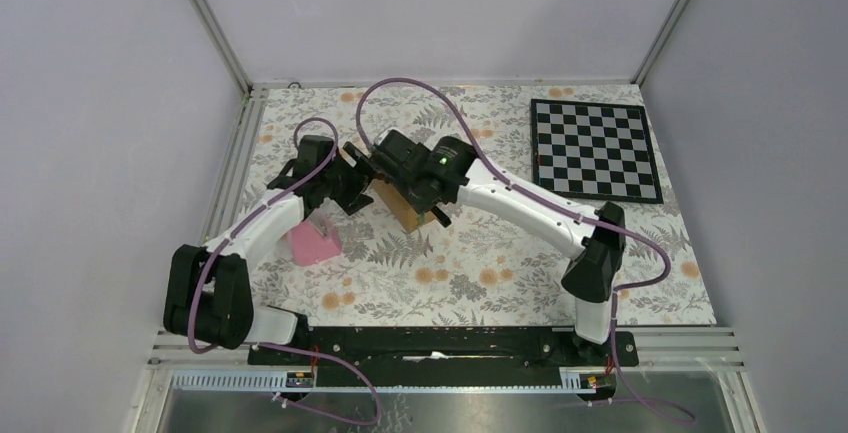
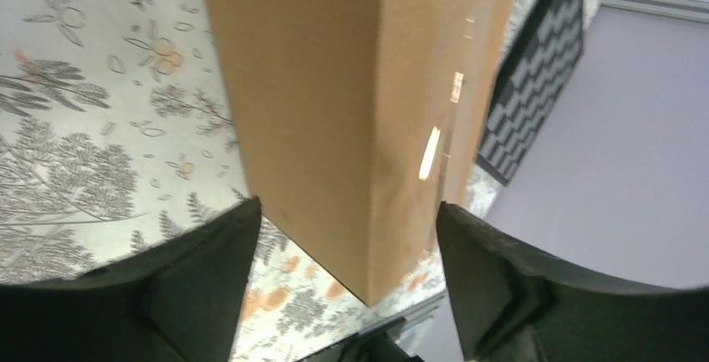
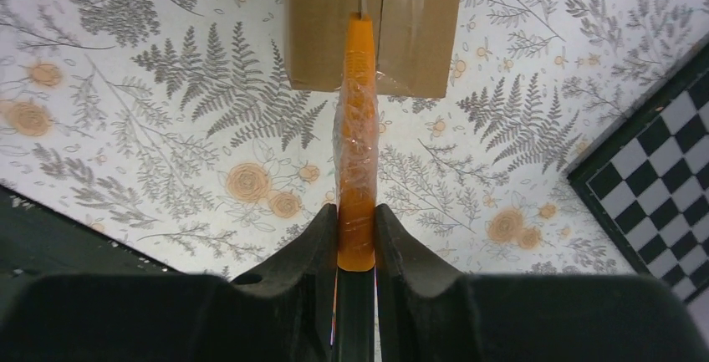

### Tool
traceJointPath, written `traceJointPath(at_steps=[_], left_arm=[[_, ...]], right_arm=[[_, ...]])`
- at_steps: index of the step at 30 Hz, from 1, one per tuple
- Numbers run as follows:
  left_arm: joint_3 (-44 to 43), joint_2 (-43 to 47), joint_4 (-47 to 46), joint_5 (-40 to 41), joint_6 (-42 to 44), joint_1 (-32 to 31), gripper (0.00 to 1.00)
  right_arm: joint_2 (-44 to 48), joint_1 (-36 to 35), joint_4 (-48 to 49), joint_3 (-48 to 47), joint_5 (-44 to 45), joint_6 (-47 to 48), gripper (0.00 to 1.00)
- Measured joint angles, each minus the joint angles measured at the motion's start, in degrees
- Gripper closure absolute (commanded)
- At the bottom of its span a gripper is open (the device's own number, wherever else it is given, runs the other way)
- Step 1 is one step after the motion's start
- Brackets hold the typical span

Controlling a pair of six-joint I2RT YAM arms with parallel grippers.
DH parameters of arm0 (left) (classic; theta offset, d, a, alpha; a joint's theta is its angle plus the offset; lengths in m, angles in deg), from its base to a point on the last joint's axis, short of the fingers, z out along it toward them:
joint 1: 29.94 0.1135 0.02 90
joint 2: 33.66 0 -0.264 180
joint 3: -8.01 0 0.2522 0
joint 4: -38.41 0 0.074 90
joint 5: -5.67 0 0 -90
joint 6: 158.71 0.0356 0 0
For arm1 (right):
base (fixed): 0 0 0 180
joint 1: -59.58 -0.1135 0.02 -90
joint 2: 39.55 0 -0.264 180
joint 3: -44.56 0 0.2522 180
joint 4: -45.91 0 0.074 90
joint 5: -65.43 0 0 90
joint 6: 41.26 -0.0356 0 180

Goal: Unpack the express box
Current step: Cut the express box at the center of the board.

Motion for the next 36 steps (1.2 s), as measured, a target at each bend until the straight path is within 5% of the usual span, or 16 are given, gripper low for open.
traceJointPath(at_steps=[6, 12, 20, 26, 36], left_arm=[[2.10, 7.32, -6.58, -5.86, 0.31, 1.16, 0.03], [13.51, 13.38, -30.69, -16.98, -8.46, 1.86, 0.01], [19.30, 10.19, -55.30, -25.42, -19.69, 1.25, 0.01], [23.67, 5.81, -76.67, -26.25, -29.77, 0.28, 0.02], [28.79, 4.13, -90.73, -25.46, -36.41, -1.14, 0.04]], right_arm=[[5.44, 5.81, 2.69, 3.17, -9.22, -1.97, 1.00], [14.34, 15.28, 7.58, 7.19, -22.18, -5.29, 1.00], [18.45, 16.96, 15.21, 10.32, -38.62, -11.15, 1.00], [17.97, 17.31, 16.96, 10.58, -43.19, -13.86, 1.00], [16.46, 17.38, 18.10, 10.58, -45.13, -16.02, 1.00]])
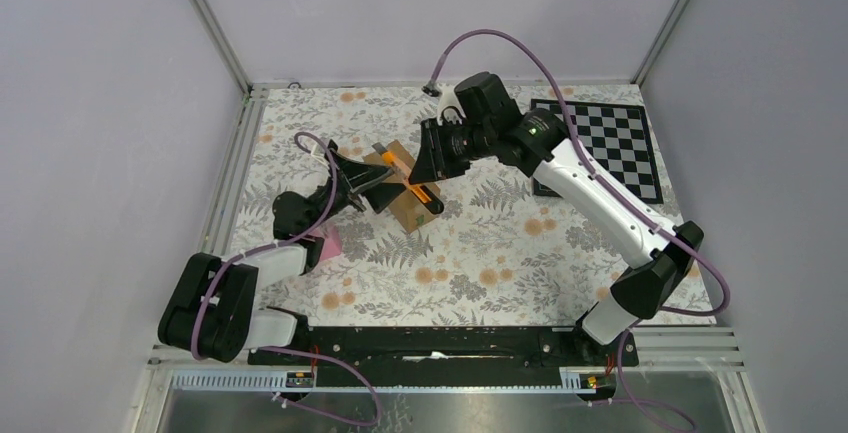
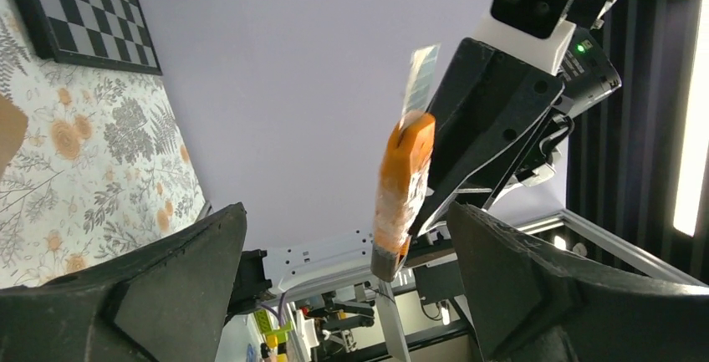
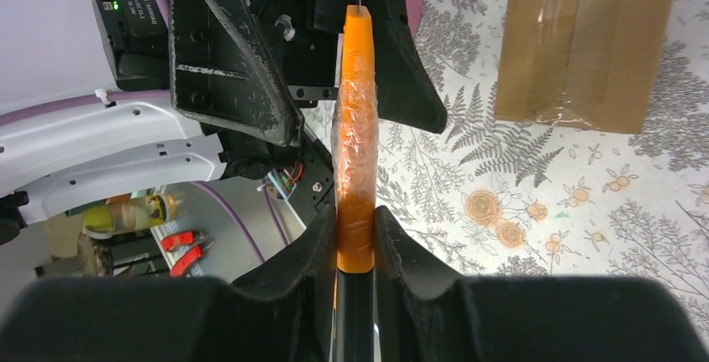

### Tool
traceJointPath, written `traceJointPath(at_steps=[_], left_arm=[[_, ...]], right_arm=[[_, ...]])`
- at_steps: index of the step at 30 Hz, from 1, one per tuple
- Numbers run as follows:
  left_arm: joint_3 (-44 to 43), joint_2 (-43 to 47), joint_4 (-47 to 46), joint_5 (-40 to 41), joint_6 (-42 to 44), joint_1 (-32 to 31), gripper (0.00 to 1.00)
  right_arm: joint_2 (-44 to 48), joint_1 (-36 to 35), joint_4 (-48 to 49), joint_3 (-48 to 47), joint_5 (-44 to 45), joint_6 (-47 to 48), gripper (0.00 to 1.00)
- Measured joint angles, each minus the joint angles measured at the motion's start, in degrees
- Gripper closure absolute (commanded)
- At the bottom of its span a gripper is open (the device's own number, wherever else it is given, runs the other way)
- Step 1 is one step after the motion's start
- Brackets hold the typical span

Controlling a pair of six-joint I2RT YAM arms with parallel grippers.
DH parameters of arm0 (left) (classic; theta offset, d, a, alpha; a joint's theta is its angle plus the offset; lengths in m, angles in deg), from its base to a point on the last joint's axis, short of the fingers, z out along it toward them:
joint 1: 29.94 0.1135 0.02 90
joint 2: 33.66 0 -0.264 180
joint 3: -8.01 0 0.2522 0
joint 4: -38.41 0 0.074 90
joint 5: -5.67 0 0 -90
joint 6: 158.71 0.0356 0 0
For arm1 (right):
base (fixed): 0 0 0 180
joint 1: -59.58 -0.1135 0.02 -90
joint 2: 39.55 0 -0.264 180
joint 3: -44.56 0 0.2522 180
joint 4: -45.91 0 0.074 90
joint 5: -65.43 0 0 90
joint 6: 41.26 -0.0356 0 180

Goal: Unpack the express box
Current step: Cut the express box at the center of the board.

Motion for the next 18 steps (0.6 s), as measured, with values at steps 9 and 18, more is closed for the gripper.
traceJointPath(at_steps=[9, 18], left_arm=[[-2.73, -3.87, -4.24, 0.11, -1.29, -1.73, 0.23], [-4.35, -6.82, -7.39, 2.25, -3.23, -4.44, 1.00]], right_arm=[[-2.80, 0.02, 0.15, 0.09, -5.51, -0.02, 1.00], [-2.78, 0.07, -0.17, 1.60, -5.62, -0.15, 0.84]])
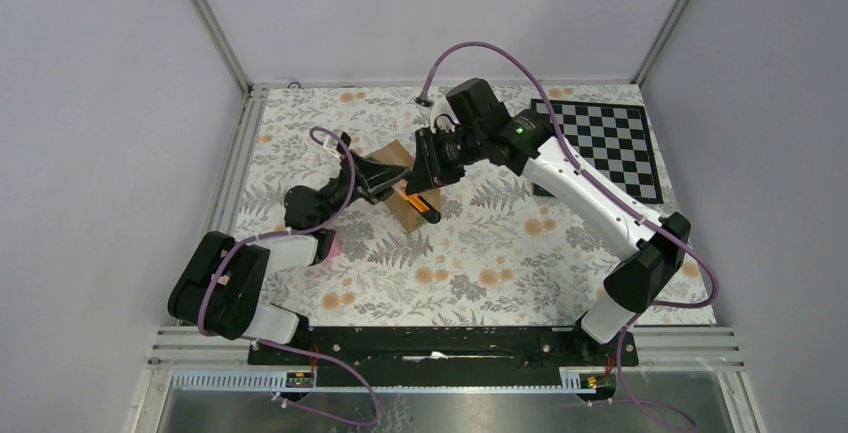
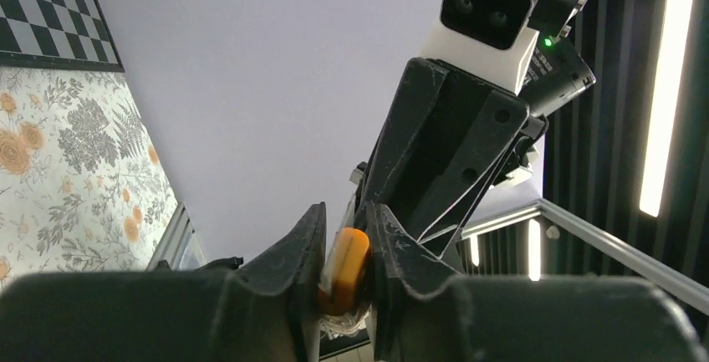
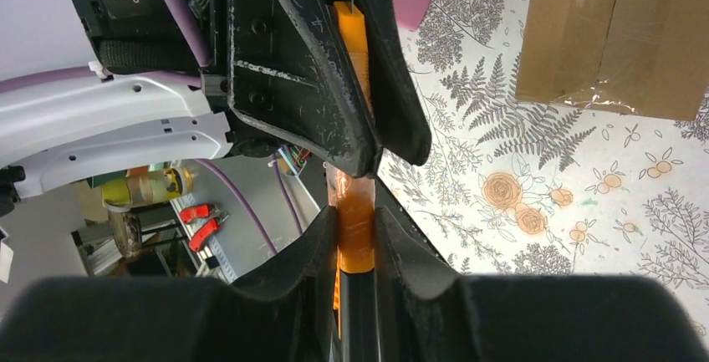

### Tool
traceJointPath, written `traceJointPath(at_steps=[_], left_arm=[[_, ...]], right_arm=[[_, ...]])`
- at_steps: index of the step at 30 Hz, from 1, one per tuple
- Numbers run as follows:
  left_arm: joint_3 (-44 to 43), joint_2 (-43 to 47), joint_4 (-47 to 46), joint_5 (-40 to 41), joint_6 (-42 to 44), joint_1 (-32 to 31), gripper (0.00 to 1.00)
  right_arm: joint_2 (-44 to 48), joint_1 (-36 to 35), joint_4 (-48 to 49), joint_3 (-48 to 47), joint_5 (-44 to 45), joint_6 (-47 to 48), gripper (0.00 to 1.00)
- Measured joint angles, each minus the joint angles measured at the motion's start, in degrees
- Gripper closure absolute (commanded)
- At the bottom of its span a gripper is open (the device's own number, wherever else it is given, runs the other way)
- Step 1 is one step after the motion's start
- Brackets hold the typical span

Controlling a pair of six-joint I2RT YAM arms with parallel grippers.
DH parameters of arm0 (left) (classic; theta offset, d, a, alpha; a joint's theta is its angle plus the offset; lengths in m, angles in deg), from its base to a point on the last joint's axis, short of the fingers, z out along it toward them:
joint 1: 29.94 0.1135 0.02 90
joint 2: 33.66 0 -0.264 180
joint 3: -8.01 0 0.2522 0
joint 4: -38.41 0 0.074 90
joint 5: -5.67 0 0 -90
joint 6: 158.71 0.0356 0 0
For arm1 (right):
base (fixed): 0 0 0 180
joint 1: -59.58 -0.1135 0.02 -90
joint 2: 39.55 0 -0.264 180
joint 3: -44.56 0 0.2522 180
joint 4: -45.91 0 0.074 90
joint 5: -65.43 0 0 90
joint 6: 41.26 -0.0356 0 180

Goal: Unpack the express box
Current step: Cut the express box at the center of the board.

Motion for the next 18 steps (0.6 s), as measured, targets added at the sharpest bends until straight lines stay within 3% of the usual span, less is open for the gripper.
traceJointPath(at_steps=[3, 4, 6, 10, 18], left_arm=[[0.09, 0.04, 0.76, 1.77, 0.17, -0.48, 1.00], [0.35, 0.28, 1.38, 2.93, 0.17, -0.70, 1.00], [1.68, 1.42, 2.64, 6.19, 0.20, -1.53, 1.00], [5.01, 4.83, 4.39, 13.14, 0.68, -3.52, 1.00], [8.24, 9.22, 6.21, 24.28, 1.27, -5.81, 1.00]], right_arm=[[0.09, 0.07, 0.37, 0.26, 1.07, -1.03, 0.41], [0.37, 0.07, 1.29, 0.83, 1.60, -1.77, 0.32], [1.60, 0.07, 4.68, 3.48, 2.40, -3.89, 0.22], [5.86, 0.07, 13.00, 12.11, 3.43, -9.20, 0.16], [12.72, 0.04, 29.75, 26.36, 6.16, -20.59, 0.20]])
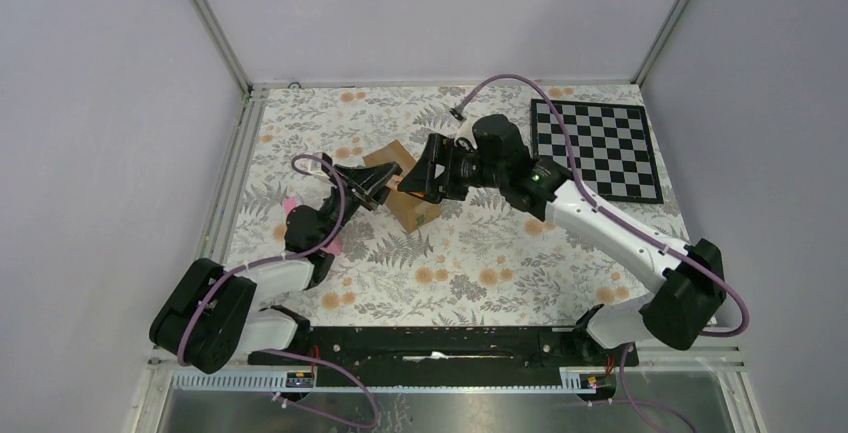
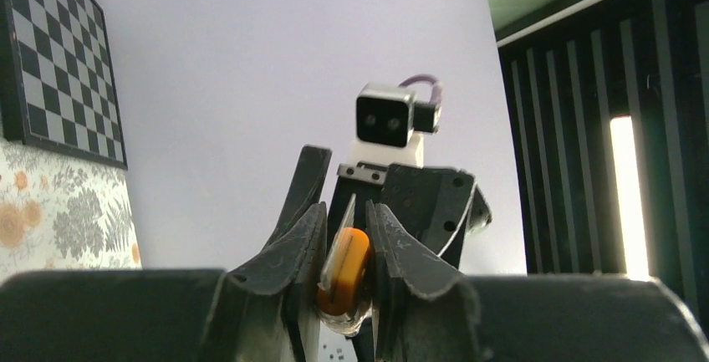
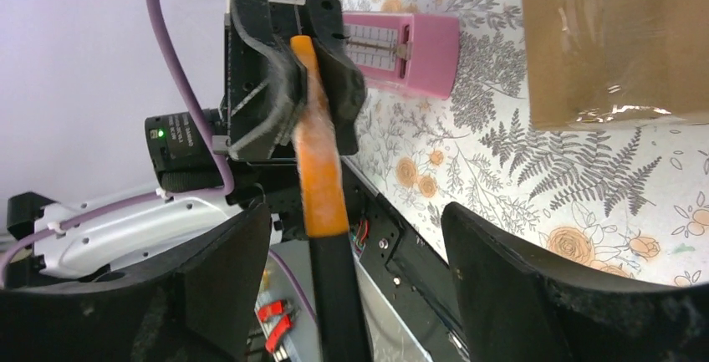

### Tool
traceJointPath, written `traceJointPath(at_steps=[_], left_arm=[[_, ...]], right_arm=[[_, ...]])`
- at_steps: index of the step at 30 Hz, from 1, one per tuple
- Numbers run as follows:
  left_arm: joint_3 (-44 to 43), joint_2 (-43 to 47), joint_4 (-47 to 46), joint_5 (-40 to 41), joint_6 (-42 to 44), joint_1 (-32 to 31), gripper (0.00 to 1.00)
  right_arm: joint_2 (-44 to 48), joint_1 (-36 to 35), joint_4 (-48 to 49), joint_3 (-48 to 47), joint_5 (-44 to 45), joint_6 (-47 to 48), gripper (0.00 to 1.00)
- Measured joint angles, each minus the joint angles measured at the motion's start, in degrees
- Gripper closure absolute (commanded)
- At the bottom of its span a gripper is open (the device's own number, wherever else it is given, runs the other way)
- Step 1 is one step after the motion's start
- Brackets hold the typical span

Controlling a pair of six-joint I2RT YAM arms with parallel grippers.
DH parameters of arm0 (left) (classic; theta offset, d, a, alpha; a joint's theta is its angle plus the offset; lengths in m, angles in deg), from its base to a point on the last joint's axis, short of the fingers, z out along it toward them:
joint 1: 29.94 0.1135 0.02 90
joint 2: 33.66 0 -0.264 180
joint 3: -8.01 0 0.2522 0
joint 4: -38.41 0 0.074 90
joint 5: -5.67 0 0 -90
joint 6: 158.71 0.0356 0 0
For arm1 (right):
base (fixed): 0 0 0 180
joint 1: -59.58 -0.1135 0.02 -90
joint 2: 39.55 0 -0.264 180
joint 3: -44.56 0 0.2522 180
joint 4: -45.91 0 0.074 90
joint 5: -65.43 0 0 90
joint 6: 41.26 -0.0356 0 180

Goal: Unpack the express box
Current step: Cut the express box at the center of the board.

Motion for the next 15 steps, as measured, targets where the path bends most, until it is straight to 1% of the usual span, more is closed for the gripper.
traceJointPath(at_steps=[5, 12, 15], left_arm=[[0.24, 0.90, 2.38, 3.82, 0.09, -0.90, 1.00], [0.24, 2.67, 6.27, 6.75, 0.22, -2.29, 1.00], [0.24, 3.98, 7.08, 7.67, 0.61, -2.34, 1.00]], right_arm=[[3.45, -0.72, 7.41, 5.81, 5.51, -4.09, 0.26], [5.84, -4.13, 12.83, 7.15, 12.90, -5.16, 0.34], [5.92, -5.31, 13.46, 7.43, 14.27, -5.55, 0.35]])
